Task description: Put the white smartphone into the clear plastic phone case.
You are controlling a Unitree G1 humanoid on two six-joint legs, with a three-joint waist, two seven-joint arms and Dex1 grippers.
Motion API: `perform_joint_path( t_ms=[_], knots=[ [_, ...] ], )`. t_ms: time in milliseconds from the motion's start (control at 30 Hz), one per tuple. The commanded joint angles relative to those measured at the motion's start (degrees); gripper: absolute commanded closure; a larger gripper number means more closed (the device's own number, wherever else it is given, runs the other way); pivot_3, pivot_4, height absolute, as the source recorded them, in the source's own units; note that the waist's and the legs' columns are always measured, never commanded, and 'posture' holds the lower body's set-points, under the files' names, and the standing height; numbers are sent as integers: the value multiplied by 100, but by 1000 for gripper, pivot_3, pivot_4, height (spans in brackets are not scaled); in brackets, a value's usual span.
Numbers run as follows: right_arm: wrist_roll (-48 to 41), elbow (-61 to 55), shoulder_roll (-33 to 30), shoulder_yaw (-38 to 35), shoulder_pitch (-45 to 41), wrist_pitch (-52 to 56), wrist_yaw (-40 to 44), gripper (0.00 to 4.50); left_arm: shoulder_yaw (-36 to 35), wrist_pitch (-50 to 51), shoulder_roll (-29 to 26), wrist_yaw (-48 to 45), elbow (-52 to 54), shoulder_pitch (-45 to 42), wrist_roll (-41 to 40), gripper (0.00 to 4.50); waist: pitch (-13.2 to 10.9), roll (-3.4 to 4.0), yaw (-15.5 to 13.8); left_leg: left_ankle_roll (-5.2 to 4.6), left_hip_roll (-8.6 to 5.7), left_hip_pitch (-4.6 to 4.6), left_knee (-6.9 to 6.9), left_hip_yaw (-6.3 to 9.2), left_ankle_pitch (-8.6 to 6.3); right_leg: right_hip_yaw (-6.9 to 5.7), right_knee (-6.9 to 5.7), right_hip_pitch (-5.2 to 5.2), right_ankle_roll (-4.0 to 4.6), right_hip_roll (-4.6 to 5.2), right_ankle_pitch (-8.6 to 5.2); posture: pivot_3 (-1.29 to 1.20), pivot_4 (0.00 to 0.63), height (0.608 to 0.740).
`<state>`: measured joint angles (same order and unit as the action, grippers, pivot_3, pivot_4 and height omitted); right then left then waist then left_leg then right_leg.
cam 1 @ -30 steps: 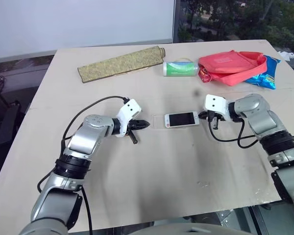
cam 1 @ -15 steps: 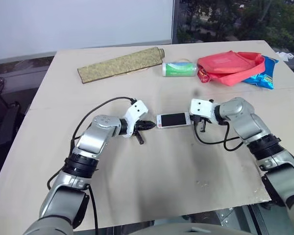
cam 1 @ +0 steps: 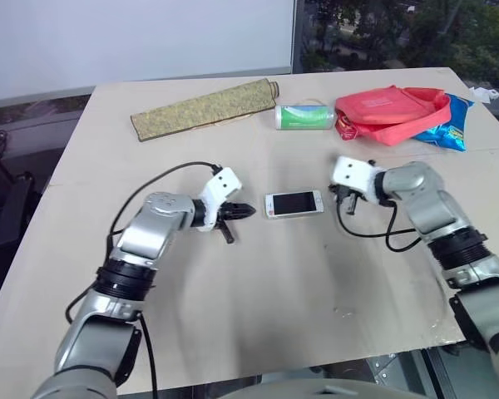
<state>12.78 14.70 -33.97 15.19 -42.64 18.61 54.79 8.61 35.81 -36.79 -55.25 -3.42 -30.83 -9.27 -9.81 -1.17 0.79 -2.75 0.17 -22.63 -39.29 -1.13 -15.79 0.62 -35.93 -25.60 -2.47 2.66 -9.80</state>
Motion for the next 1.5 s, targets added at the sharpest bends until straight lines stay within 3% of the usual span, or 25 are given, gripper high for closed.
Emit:
perform_joint_path(
  t_ms=[33, 200, 367, 533, 833, 1167, 1500],
  knots=[
    [-177, -63, -116, -384, 45, -52, -247, 4430, -172, -106, -66, 9, 185, -130, -81, 4500, 0, 0, -5, -1, 0, -1, 1, -1, 0, 0, 2, 0, 0, 1, 0, 0, 150, 740],
    [-1095, -558, 323, -1169, 480, 274, -499, 4430, -218, -100, 332, 121, 273, -333, -287, 4500, -1, -2, -28, -2, -1, -8, 0, 3, -1, -4, 6, 1, -1, 1, 0, 0, 150, 740],
    [-1514, -1193, 530, -1294, 1050, 761, -643, 4430, -66, -45, 582, 155, 256, -371, -311, 4500, -1, -1, 3, -2, -1, -8, -1, 1, -1, 0, 3, 1, -2, 1, 1, 0, 150, 740],
    [-914, -1477, 439, -728, 1355, 624, -1084, 4430, 229, -30, 390, 167, 181, -324, -31, 4500, -1, -1, 16, -2, 0, -1, 0, -1, -1, 1, -2, 1, -2, -3, 0, 0, 150, 740],
    [-692, -2362, 468, -25, 1501, 1221, -1084, 4430, 348, -110, 284, 306, 140, -362, 185, 4500, -1, -1, -16, -1, 0, -5, -2, 3, -1, 1, 1, 1, -2, -6, 0, 0, 150, 740],
    [-1099, -2093, 1058, -452, 1400, 800, -1612, 4430, -71, -203, 1492, 652, 337, -539, -569, 4500, 0, -2, -16, -1, -1, -6, -4, 4, 0, 1, 1, 2, -2, -6, 0, 0, 150, 740],
    [-2138, -1742, 1569, -1016, 1896, 800, -1548, 4430, 532, -522, 1472, 566, -315, 20, -137, 4500, 1, -2, -12, -1, 4, 0, -2, 6, -1, 2, -3, 5, -1, -12, 1, 0, 150, 740]
  ],
)
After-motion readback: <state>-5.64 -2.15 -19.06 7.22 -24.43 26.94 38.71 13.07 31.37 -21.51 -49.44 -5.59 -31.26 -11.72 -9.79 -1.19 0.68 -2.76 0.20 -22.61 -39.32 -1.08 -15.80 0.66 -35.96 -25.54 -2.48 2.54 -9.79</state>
